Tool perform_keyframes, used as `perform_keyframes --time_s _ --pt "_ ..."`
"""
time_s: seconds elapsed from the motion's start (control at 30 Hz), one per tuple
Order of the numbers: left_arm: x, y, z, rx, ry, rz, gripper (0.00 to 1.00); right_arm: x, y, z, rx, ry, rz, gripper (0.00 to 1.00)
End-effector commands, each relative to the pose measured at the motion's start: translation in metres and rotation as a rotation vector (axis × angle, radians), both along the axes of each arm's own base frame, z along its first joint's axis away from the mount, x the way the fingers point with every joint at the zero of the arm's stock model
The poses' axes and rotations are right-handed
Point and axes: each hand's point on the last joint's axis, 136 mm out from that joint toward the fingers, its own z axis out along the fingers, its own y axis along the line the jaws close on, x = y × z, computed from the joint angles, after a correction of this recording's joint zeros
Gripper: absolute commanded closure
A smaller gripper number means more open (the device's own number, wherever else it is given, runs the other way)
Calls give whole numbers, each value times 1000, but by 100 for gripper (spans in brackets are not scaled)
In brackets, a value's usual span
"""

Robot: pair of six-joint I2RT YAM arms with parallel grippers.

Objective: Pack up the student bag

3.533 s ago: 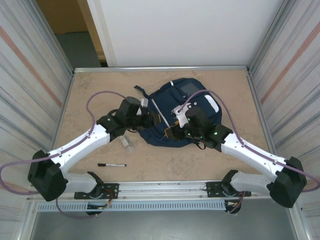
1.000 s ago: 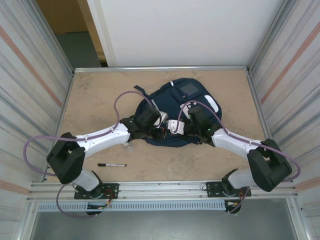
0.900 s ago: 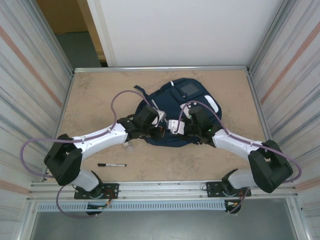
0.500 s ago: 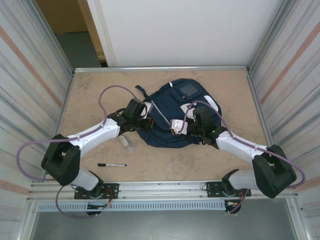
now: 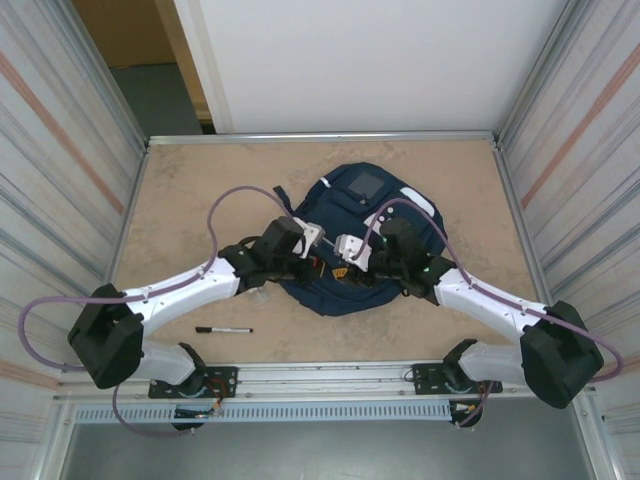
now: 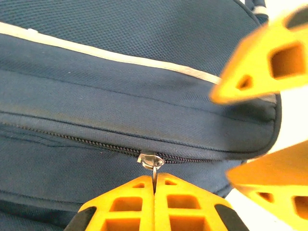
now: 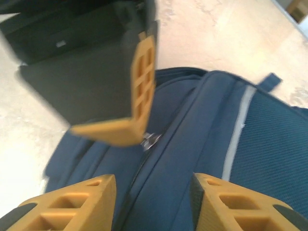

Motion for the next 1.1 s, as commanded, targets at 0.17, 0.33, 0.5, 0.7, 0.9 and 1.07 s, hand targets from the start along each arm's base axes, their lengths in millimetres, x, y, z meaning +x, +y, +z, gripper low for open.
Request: perform_keyframes --time_s 0.17,0.33,0.5,0.7,0.9,1.07 --pt "12 -4 30 -63 -40 68 100 6 -23 -27 -111 -5 -131 71" --pt "24 27 17 52 -79 144 100 -5 -31 -31 -175 23 -110 81" --pt "32 40 2 19 -19 171 100 -15 -33 -23 -178 40 -89 92" --pt "24 27 4 -16 6 121 100 -21 -20 -9 -93 47 -88 32" --pt "13 8 9 -70 45 79 100 -8 4 -9 -21 27 -121 34" --pt "-5 -19 26 -102 18 7 100 6 1 -27 -130 -36 -153 54"
